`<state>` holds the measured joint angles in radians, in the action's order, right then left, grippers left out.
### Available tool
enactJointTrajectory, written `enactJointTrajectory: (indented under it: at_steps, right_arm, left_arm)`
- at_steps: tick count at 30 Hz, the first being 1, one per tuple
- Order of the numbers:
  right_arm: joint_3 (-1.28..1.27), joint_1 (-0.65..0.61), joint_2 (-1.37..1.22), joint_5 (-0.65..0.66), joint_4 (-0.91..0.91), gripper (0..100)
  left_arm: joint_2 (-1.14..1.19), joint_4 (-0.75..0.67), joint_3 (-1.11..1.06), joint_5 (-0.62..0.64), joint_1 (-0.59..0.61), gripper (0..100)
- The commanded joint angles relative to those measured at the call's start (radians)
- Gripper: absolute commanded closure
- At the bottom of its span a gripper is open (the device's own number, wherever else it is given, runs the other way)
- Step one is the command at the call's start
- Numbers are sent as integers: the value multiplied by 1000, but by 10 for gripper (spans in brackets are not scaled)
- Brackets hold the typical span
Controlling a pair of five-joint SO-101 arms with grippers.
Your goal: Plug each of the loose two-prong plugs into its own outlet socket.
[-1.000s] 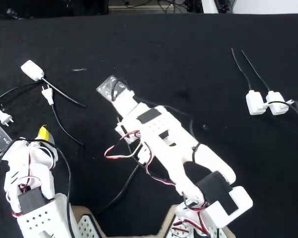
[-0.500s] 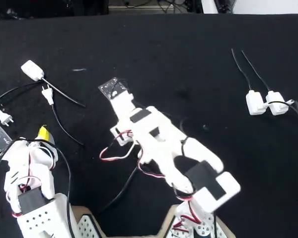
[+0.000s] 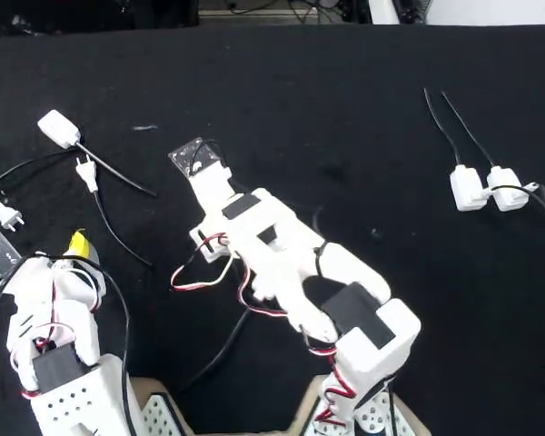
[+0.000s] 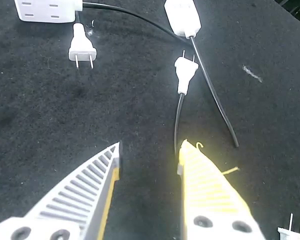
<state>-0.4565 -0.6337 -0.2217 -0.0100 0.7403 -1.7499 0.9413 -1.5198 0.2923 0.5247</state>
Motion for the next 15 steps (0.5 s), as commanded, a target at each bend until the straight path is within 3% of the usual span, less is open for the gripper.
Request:
enactJointTrajectory:
  at_steps: [1, 3, 9, 15]
  right_arm:
    - [53, -14, 5, -2, 9, 884]
    - [58, -12, 5, -2, 18, 993]
    - [48, 25, 28, 6, 28, 988]
    - [-12, -21, 231, 143, 104, 988]
  left_arm:
    - [-9, -15, 58, -9, -12, 805]
    - [-9, -15, 58, -9, -12, 805]
    - [-9, -15, 58, -9, -12, 805]
    - [-9, -15, 58, -9, -12, 805]
